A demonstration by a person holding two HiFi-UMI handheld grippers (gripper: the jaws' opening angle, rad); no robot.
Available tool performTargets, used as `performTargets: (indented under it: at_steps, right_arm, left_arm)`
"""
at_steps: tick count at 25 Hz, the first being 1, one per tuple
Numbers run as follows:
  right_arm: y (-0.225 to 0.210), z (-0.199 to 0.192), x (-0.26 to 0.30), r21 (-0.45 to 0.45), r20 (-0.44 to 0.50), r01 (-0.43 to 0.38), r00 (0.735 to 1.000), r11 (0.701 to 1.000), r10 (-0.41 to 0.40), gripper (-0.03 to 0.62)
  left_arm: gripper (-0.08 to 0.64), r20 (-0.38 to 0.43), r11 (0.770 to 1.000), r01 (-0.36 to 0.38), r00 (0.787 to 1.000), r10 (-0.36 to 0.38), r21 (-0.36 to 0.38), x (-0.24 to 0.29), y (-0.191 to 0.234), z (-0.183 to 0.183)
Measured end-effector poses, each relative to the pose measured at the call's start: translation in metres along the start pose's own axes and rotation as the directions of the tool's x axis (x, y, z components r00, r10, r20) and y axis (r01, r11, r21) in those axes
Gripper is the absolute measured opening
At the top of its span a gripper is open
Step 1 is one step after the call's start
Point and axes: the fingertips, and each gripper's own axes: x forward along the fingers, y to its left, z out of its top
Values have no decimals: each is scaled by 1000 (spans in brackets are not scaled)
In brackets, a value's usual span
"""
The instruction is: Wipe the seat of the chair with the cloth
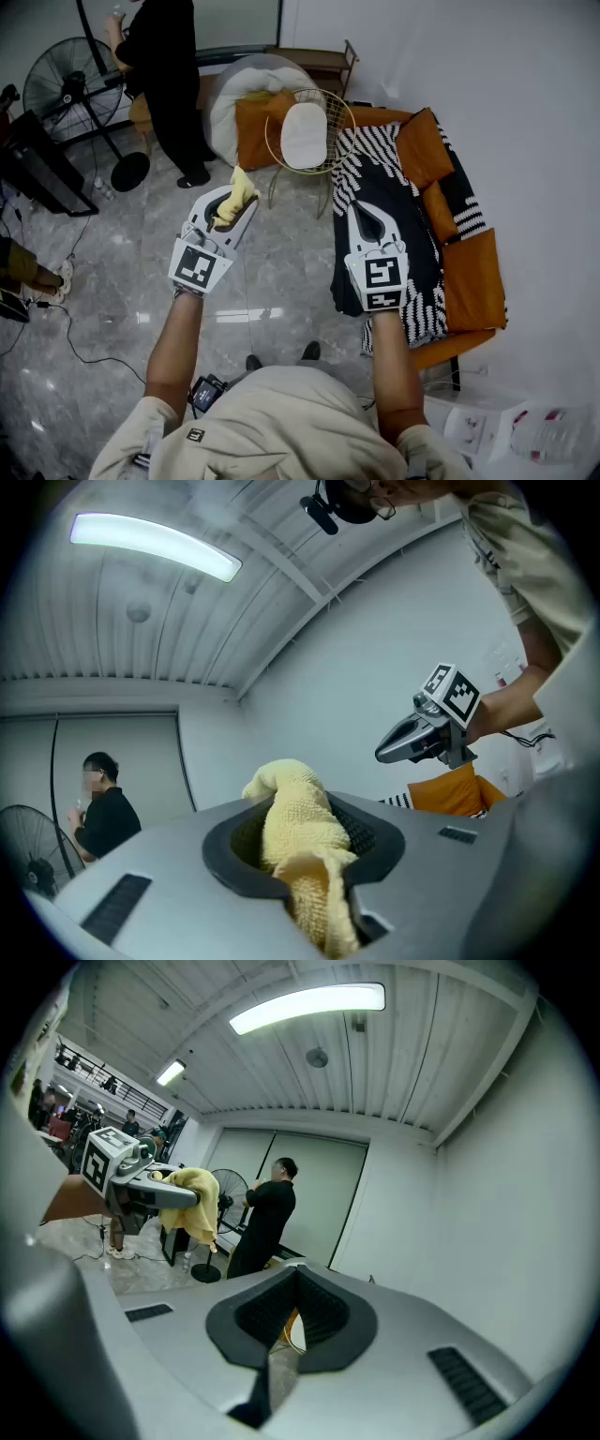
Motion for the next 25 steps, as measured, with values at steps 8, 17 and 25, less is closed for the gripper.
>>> performTargets:
  at_steps: [8,17,25]
  right_arm:
    - [-19,-10,4,3,3,-19,1000,1000,19,23]
    - [-49,-22,4,34,45,-68,997,997,67,25]
    - [-92,-43,5,70,64,-97,994,993,92,25]
  left_arm:
    - [118,-56,996,-19,998,14,-82,17,-13,-3]
    - [118,-87,997,-43,996,37,-64,46,-32,0]
    - [118,-112,999,-48,993,47,-2,85,-57,6]
